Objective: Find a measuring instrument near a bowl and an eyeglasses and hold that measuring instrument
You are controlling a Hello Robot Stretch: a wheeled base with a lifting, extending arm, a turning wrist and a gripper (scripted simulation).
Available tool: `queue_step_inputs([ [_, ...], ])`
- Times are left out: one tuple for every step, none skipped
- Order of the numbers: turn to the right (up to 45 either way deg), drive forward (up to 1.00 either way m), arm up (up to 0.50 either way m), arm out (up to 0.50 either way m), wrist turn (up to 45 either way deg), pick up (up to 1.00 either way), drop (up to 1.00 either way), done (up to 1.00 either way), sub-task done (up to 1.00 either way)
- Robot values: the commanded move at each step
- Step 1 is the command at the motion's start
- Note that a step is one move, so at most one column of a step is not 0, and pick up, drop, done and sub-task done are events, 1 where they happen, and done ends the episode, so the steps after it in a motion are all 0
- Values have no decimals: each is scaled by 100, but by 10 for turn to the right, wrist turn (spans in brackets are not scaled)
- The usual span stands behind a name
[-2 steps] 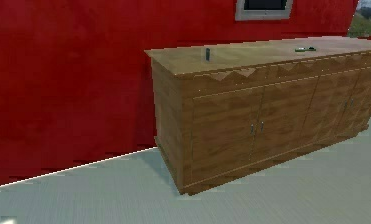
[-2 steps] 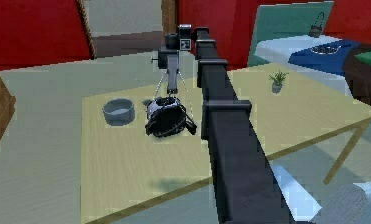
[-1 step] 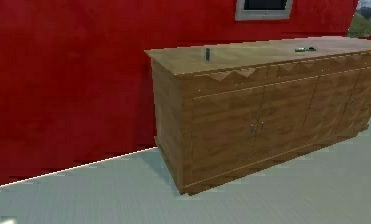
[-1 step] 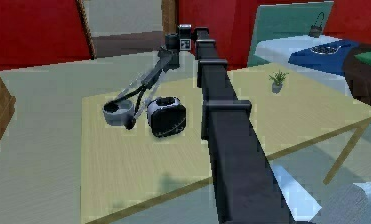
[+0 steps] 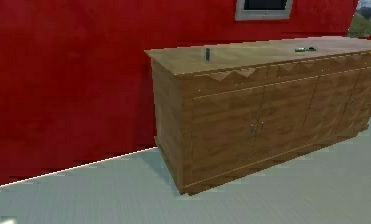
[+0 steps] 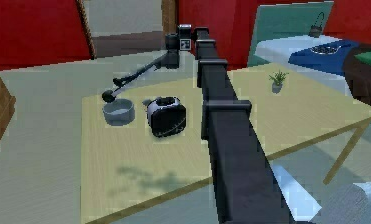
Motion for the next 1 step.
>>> queue_step_inputs([
  [0, 0, 0, 0, 450, 0, 0, 0, 0],
])
